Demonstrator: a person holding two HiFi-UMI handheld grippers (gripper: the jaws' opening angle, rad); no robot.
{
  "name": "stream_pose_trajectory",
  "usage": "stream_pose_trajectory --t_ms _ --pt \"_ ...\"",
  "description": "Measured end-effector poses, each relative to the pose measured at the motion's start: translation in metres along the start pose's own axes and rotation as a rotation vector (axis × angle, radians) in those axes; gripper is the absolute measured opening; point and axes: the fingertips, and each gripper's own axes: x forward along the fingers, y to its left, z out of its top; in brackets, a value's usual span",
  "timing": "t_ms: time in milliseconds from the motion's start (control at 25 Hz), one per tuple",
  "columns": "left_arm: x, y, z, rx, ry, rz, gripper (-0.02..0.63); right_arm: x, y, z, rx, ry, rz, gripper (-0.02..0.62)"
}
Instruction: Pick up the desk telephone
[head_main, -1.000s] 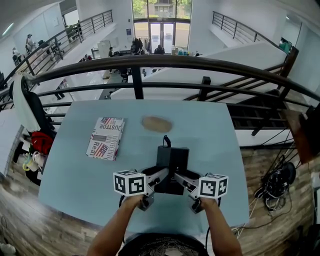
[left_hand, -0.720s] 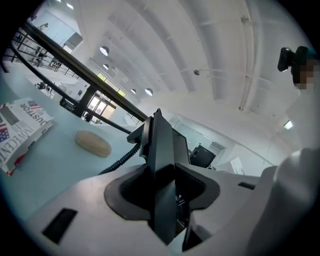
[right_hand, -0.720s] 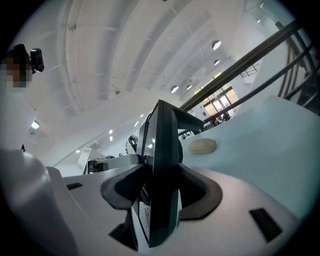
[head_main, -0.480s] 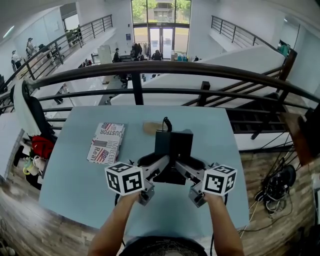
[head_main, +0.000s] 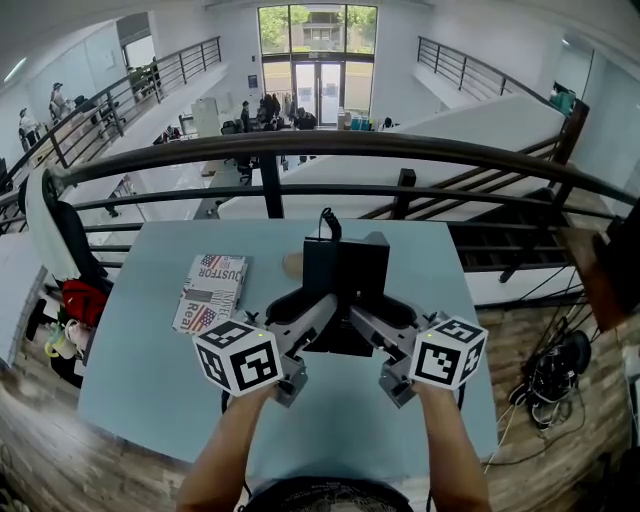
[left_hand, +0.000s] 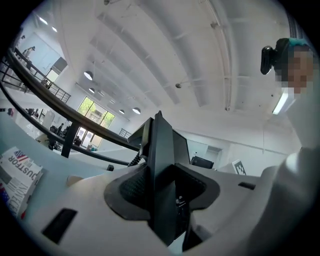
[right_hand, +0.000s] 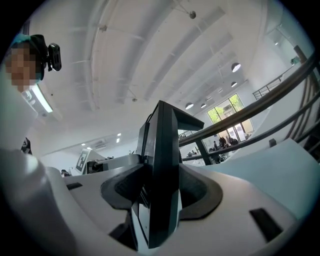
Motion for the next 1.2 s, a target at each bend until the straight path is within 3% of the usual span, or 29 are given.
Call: stream_pose_trajectory --t_ms 400,1200 --pt "-0.003 -0.021 0.03 0.047 -0.068 -0.027 0.164 -0.007 0.02 0.032 -0.086 -0.057 0.018 0.21" --pt "-0.003 -0.022 0.03 0.045 -0.064 -0.033 0.164 -0.008 0.021 0.032 -0.087 -0.062 0.013 0.21"
